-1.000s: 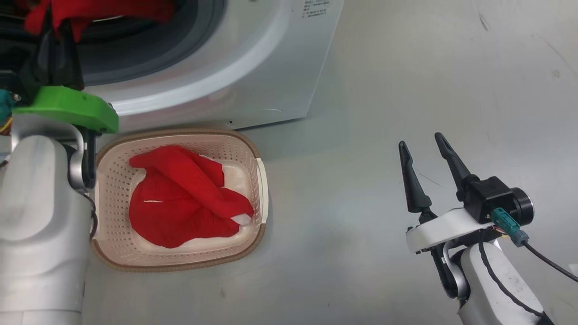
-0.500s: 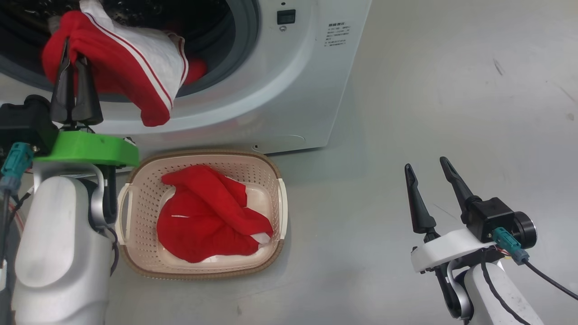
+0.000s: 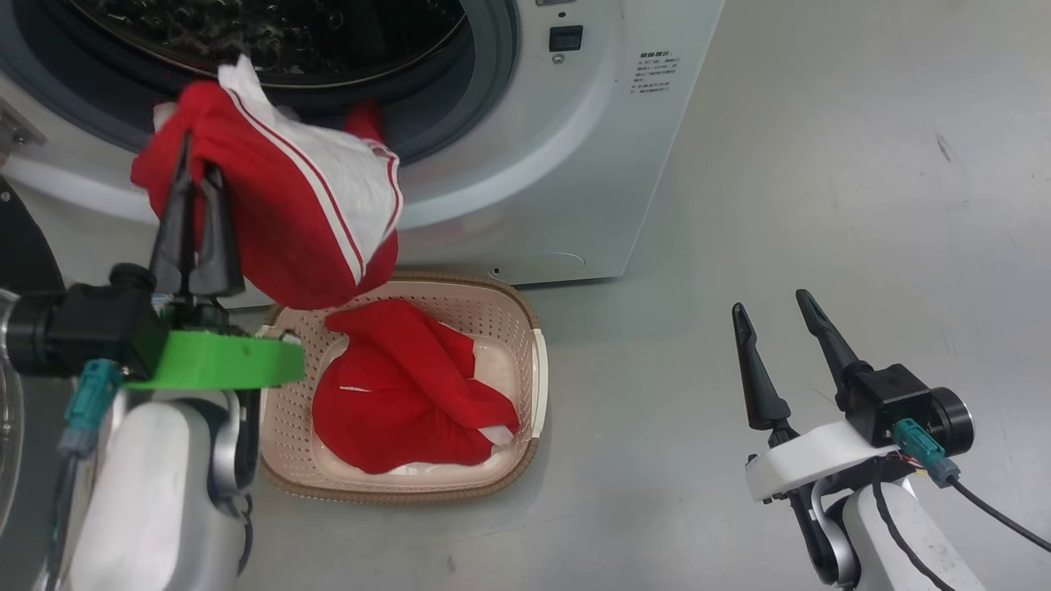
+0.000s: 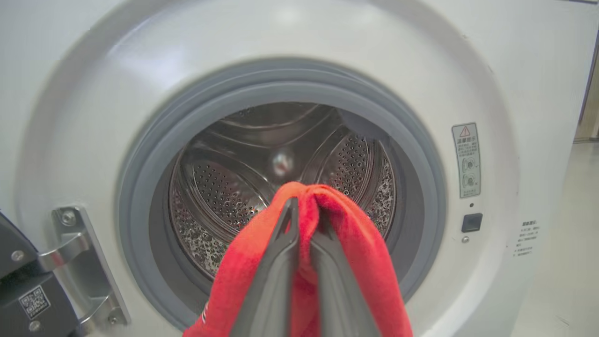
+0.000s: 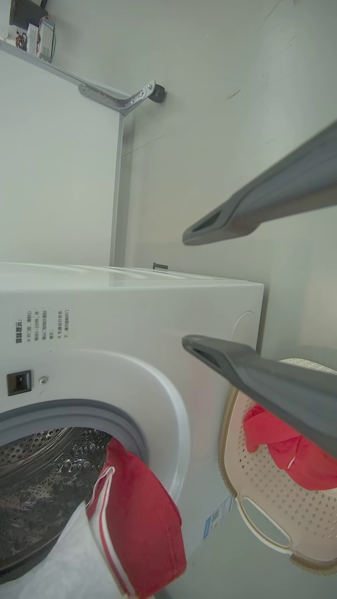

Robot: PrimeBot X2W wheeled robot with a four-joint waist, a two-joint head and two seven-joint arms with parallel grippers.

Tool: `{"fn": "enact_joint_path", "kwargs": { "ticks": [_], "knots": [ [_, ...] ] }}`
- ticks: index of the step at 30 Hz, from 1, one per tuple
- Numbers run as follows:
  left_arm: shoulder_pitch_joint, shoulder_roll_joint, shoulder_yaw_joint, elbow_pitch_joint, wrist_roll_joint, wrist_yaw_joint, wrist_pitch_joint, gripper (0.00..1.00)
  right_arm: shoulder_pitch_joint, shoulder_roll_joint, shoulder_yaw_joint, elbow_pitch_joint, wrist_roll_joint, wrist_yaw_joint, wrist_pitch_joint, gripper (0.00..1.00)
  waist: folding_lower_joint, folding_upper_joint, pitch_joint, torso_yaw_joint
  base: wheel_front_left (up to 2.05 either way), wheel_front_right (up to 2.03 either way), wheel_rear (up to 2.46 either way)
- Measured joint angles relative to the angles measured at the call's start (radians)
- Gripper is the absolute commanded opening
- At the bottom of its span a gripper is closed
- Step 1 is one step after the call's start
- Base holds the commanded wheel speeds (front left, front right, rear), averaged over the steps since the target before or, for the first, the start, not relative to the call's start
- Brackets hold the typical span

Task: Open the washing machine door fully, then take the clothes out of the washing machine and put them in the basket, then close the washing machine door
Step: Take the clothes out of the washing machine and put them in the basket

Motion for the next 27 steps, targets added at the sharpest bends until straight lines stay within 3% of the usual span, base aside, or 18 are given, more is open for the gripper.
{"fn": "enact_joint_path", "kwargs": {
  "ticks": [12,27],
  "knots": [
    [0.138,-0.018,-0.084,0.055,-0.048,-0.022,0.092,0.0,-0.002,0.003,0.024,-0.025,-0.003,0.009,0.0,1.0,0.0,0.0,0.04,-0.02,0.0,0.0,0.0],
    [0.103,-0.016,-0.052,0.307,-0.08,-0.022,0.162,0.0,-0.044,0.016,0.04,-0.041,-0.003,0.017,0.0,1.0,0.0,0.0,0.139,-0.094,0.0,0.0,0.0]
  ]
}}
